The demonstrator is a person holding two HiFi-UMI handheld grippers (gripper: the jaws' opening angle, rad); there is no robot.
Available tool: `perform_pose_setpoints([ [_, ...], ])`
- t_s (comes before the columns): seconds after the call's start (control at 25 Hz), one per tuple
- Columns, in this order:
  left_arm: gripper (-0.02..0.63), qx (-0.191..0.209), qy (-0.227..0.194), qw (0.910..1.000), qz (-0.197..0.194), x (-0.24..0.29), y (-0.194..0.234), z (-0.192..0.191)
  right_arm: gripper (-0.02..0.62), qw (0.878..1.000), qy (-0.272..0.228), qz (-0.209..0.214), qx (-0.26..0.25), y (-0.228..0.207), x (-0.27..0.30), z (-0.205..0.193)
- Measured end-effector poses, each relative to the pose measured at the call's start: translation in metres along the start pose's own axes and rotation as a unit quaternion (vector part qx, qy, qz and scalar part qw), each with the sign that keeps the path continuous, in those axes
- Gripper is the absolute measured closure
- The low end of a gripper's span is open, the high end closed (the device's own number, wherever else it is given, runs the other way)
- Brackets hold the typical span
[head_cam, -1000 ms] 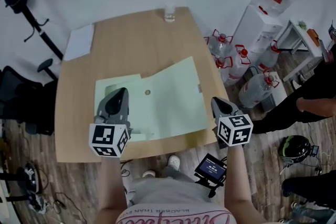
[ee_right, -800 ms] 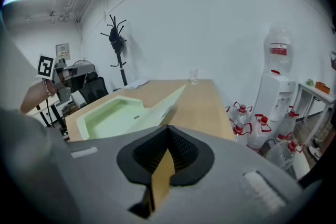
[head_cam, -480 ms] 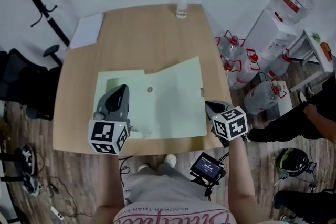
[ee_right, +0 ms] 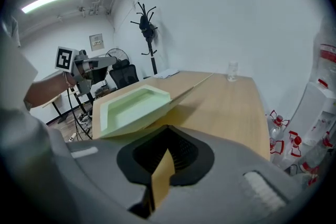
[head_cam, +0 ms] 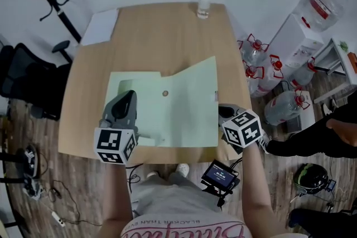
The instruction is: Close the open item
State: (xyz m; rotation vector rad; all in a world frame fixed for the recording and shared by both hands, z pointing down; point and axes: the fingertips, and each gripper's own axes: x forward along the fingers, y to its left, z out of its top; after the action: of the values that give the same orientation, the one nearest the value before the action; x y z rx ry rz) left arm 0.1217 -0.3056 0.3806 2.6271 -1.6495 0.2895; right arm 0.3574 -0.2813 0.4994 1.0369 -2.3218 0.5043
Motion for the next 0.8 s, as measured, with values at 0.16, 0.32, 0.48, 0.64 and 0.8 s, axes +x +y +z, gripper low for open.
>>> perform_pose_setpoints([
  [0.16,0.592,-0.004,0.0,1.0,0.008,-0.005,0.006,-0.003,0.594,1.0,-0.016,0.019,0.006,0.007,0.002,0.011],
  [0.32,0.592,-0.006,-0.002,0.9999,0.015,-0.012,0.012,-0.006,0.594,0.999,-0.027,0.036,0.008,0.016,0.006,0.021],
  [0.48,0.592,-0.014,-0.006,0.9996,0.021,-0.022,0.022,-0.007,0.594,0.998,-0.033,0.044,0.014,0.027,0.011,0.028],
  [0.64,0.592,-0.023,-0.012,0.9993,0.026,-0.031,0.033,-0.007,0.594,0.997,-0.047,0.058,0.035,0.038,0.014,0.039],
  [0.8,0.592,-0.023,-0.012,0.9993,0.025,-0.038,0.047,-0.008,0.594,0.996,-0.05,0.06,0.043,0.048,0.022,0.046],
])
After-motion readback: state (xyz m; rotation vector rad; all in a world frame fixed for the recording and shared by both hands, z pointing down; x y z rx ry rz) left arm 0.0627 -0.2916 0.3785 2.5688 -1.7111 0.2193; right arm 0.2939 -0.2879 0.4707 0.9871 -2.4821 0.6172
